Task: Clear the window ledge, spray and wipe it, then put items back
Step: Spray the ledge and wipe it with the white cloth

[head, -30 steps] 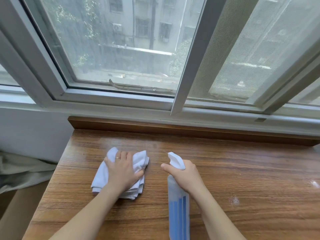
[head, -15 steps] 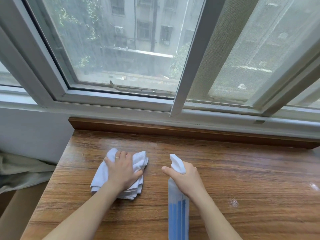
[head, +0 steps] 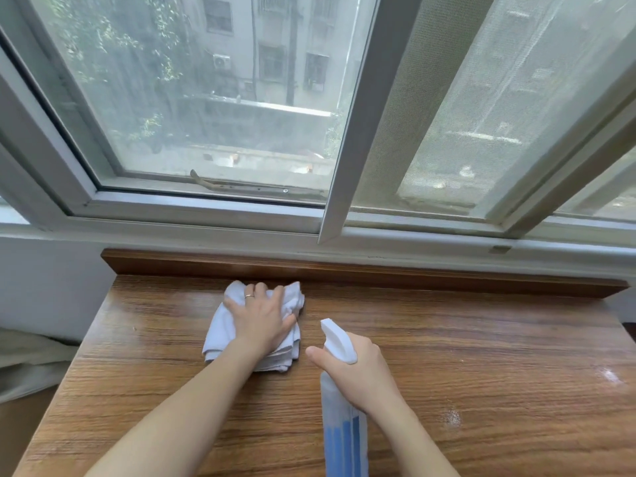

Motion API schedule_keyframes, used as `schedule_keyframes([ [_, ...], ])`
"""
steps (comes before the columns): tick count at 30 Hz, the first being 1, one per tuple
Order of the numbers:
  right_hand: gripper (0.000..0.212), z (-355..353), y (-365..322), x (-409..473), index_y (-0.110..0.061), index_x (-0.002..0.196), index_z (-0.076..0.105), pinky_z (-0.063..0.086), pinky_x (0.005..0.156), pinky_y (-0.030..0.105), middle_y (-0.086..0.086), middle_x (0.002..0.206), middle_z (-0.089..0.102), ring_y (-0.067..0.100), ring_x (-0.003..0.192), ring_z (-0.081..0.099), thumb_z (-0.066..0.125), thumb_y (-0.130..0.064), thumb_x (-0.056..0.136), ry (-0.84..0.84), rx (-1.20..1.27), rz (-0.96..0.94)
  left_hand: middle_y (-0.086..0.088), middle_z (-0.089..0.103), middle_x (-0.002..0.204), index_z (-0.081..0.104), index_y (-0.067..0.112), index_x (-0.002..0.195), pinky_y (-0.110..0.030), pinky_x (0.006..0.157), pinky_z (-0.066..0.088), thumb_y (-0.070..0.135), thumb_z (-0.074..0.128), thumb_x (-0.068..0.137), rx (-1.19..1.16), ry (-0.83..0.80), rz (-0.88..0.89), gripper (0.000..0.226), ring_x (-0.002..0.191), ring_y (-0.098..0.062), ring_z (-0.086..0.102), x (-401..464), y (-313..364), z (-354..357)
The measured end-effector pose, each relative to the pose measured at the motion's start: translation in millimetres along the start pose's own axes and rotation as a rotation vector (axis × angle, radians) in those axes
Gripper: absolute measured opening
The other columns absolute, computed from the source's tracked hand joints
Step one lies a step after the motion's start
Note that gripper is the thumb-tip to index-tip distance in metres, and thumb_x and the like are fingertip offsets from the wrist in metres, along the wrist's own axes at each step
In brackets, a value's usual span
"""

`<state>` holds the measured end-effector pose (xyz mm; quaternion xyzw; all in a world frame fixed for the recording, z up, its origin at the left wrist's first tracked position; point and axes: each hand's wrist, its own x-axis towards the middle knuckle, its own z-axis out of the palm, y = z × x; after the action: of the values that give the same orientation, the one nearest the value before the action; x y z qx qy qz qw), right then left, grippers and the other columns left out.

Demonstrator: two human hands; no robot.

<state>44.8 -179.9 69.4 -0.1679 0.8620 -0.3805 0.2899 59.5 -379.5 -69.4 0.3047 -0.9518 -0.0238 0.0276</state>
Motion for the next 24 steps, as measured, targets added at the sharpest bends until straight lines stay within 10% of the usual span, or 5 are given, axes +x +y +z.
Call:
schedule_keyframes([
  [24, 0.038, -5, -2, 10, -0.022, 0.063, 0.054, 0.038, 0.061, 0.029, -0.01, 0.06, 0.054, 0.006, 0.059, 0.047, 0.073, -0.051, 0.078, 0.007, 0.05, -0.017, -0.004, 0.057, 0.098, 0.06, 0.026, 0.102, -0.063, 0.086, 0.035, 0.063, 0.048, 0.072, -0.073, 0.162, 0.17, 0.05, 0.091, -0.031, 0.055, -60, 1, 10],
])
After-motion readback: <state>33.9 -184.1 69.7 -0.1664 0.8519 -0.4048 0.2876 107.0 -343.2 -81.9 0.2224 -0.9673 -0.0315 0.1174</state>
